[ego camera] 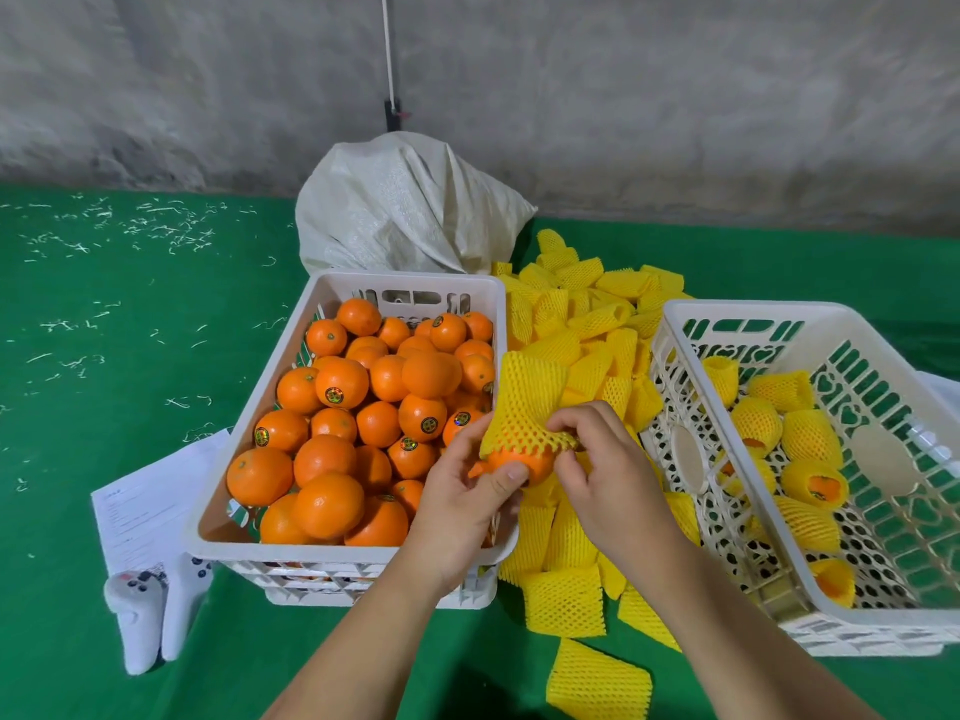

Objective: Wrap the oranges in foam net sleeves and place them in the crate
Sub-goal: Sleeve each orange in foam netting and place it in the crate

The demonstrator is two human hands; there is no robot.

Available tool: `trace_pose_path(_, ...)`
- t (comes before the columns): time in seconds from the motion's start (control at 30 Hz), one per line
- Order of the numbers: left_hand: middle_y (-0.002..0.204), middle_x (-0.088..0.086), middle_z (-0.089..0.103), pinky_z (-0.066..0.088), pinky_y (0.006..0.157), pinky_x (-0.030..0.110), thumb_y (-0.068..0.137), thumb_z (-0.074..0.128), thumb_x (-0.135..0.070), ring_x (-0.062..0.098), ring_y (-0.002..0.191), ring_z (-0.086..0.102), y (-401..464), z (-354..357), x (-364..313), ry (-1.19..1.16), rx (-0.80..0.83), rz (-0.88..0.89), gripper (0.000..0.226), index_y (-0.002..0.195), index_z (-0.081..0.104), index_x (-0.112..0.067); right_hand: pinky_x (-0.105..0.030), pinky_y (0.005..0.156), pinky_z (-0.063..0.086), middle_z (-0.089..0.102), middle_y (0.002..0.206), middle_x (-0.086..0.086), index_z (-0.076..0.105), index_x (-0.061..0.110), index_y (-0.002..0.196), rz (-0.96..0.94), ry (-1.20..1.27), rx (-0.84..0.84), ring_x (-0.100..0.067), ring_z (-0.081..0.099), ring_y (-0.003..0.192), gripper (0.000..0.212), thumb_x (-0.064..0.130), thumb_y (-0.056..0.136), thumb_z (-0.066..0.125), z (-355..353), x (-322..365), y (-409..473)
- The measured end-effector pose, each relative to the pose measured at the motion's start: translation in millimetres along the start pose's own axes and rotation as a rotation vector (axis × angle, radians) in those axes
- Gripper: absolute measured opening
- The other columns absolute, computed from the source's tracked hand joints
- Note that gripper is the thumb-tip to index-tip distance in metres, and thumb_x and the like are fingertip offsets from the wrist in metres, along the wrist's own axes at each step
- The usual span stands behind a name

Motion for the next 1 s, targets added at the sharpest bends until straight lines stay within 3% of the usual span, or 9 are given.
trace_pose_path(0.13,0.131,0.008,0.072,0.056,0.097,0.033,0.086,0.078,-0.057,0.026,0.121,0.068,-1.2,4.8,-2.4,0.07,-0.037,0.048,0.065,0.139,0.065,-0.021,-0.015,0.081,0.043,0.059,0.117,0.003,0.067,0.013,0.121,0.006,0.047,0.027,-0.007,0.055,0.101,0.027,0.001,0.098,0.058,1.2,4.5,-3.0)
trace_pose_path(0.37,0.098,0.001,0.076,0.055,0.078,0.025,0.097,0.065,-0.046,0.011,0.091,0.07,-0.3,11.3,1.5,0.182,-0.269,0.157,0.036,0.113,0.07,-0.015,-0.011,0.073,0.041,0.058,0.103,0.005,0.068,0.012,0.108,-0.048,0.062,-0.1,-0.003,0.051,0.087,0.018,0.015,0.093,0.059,6.0,18.0,-14.4)
trace_pose_path(0.43,0.103,0.01,0.074,0.057,0.083,0.036,0.092,0.067,-0.058,0.016,0.095,0.069,0.0,9.8,1.9,0.148,-0.276,0.137,0.049,0.118,0.067,-0.016,-0.014,0.075,0.042,0.053,0.102,0.008,0.066,0.011,0.109,-0.042,0.068,-0.101,-0.004,0.05,0.089,0.018,0.014,0.092,0.06,15.6,21.8,-19.8)
trace_pose_path(0.5,0.114,0.006,0.073,0.056,0.086,0.031,0.09,0.072,-0.062,0.015,0.103,0.07,0.1,2.9,-0.2,0.091,-0.126,0.105,0.066,0.137,0.056,-0.018,-0.018,0.08,0.042,0.048,0.104,0.008,0.062,0.009,0.11,0.018,0.071,-0.101,-0.006,0.048,0.095,0.022,0.004,0.089,0.065,23.1,19.4,-23.2)
trace_pose_path(0.57,0.13,0.003,0.068,0.055,0.092,0.028,0.094,0.075,-0.044,0.016,0.113,0.068,-0.2,-3.6,-1.1,0.089,0.075,0.074,0.071,0.152,0.041,-0.024,-0.013,0.08,0.038,0.045,0.106,0.006,0.059,0.009,0.11,0.09,0.109,-0.102,0.0,0.045,0.097,0.028,-0.005,0.086,0.065,22.6,13.4,-23.2)
trace_pose_path(0.63,0.134,0.006,0.067,0.054,0.095,0.031,0.096,0.078,-0.025,0.019,0.117,0.066,0.4,-4.9,0.1,0.119,0.145,0.069,0.066,0.152,0.043,-0.028,-0.009,0.078,0.036,0.046,0.106,0.005,0.059,0.011,0.108,0.098,0.128,-0.102,0.003,0.047,0.1,0.026,-0.003,0.087,0.061,15.6,8.8,-19.8)
trace_pose_path(0.83,0.099,0.007,0.075,0.056,0.075,0.026,0.078,0.072,-0.033,0.014,0.086,0.069,3.2,7.0,6.6,0.177,-0.158,0.09,0.044,0.122,0.068,-0.025,-0.006,0.068,0.032,0.051,0.101,0.005,0.061,0.014,0.101,-0.07,0.048,-0.119,-0.003,0.044,0.08,0.017,0.015,0.087,0.05,4.4,17.6,-22.8)
trace_pose_path(0.93,0.101,0.006,0.076,0.056,0.077,0.031,0.083,0.061,-0.025,0.015,0.088,0.069,4.4,5.9,9.6,0.196,-0.194,0.093,0.036,0.118,0.07,-0.022,-0.008,0.076,0.036,0.043,0.102,0.013,0.053,0.022,0.11,-0.065,0.076,-0.132,0.002,0.043,0.088,0.023,0.018,0.088,0.056,16.6,23.2,-33.8)
trace_pose_path(1.0,0.102,0.001,0.076,0.055,0.076,0.03,0.079,0.061,-0.025,0.013,0.089,0.069,2.5,3.0,8.7,0.138,-0.156,0.054,0.041,0.117,0.07,-0.036,-0.014,0.082,0.042,0.041,0.106,0.016,0.049,0.027,0.121,0.058,0.151,-0.149,-0.001,0.048,0.099,0.039,0.015,0.087,0.064,24.5,21.6,-36.7)
Point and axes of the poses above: each hand's wrist, its own y-axis towards the middle knuckle, its own z-axis out of the palm, x = y × z, the point moved 1 cm from there along y, towards the middle knuckle
